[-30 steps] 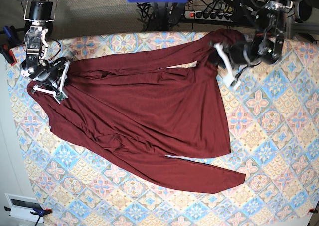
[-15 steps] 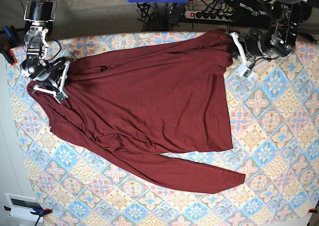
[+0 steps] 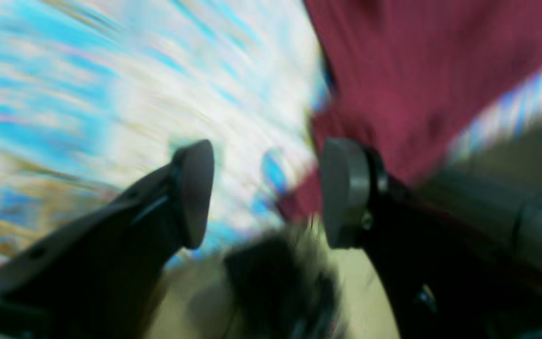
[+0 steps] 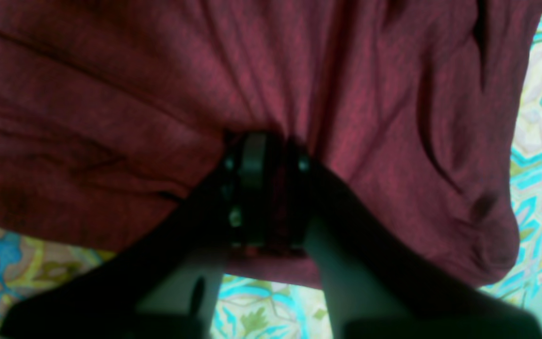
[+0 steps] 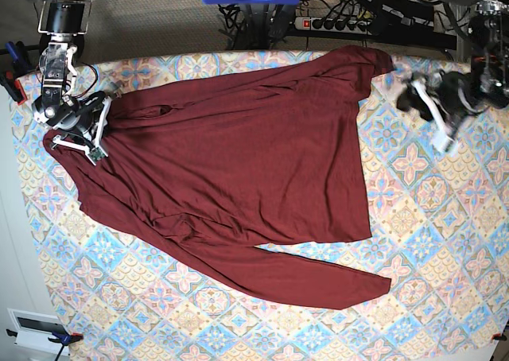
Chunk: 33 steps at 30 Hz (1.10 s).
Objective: Layout the t-shirt on the table in an organized manner, then fold the t-shirt properly
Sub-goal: 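Release the fabric with the left gripper and regrasp the shirt edge, then reach the left gripper along the shirt side to its hem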
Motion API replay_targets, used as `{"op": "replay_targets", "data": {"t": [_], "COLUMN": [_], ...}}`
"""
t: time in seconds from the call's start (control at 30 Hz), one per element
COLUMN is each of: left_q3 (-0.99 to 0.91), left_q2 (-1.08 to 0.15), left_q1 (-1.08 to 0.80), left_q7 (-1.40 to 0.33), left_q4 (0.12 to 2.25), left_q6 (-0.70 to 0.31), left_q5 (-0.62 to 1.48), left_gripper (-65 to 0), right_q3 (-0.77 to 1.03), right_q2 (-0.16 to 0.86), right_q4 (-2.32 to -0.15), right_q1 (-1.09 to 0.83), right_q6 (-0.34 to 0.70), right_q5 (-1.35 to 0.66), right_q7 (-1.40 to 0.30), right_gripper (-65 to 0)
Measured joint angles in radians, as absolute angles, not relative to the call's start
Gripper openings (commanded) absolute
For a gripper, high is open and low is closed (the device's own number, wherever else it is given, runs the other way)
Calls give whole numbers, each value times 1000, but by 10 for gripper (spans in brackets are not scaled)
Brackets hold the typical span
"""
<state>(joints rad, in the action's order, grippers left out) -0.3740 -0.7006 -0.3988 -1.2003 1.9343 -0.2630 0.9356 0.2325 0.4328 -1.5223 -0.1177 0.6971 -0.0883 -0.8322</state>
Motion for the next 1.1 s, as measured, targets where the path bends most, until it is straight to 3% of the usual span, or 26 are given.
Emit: {"op": "replay_targets", "data": {"t": [0.43,0.53,0.73,0.93,1.1], "left_q3": [-450,-448,-451,-446,-273], "left_q2": [-329,-263,-174,-149,-146], "left_q1": [161,270,386,465,499], "left_q7": [-1204,-1126,-1008,-849,-738], "left_q4": [1369,1255,1076,890,789], "left_q6": [-257,-257,-258,-261,-270], "left_q5": [728,659,470,414,423], "left_gripper": [-297,-297,-297,-297,-299], "right_q3": [232,231,231,231,231], "right_q2": [433,432,433,432,432], "right_q4": [-1523,-1523,-1523,-1523,-1523], "right_q1": [-117,-116,-118,-116,-116], "right_q6": [698,698,697,697,697], "right_q5": [-90,-85,-88,-86,-86], "right_q7": [-831,-833,-830,-832,-832], "right_gripper": [-575,-575,-575,-575,-575]}}
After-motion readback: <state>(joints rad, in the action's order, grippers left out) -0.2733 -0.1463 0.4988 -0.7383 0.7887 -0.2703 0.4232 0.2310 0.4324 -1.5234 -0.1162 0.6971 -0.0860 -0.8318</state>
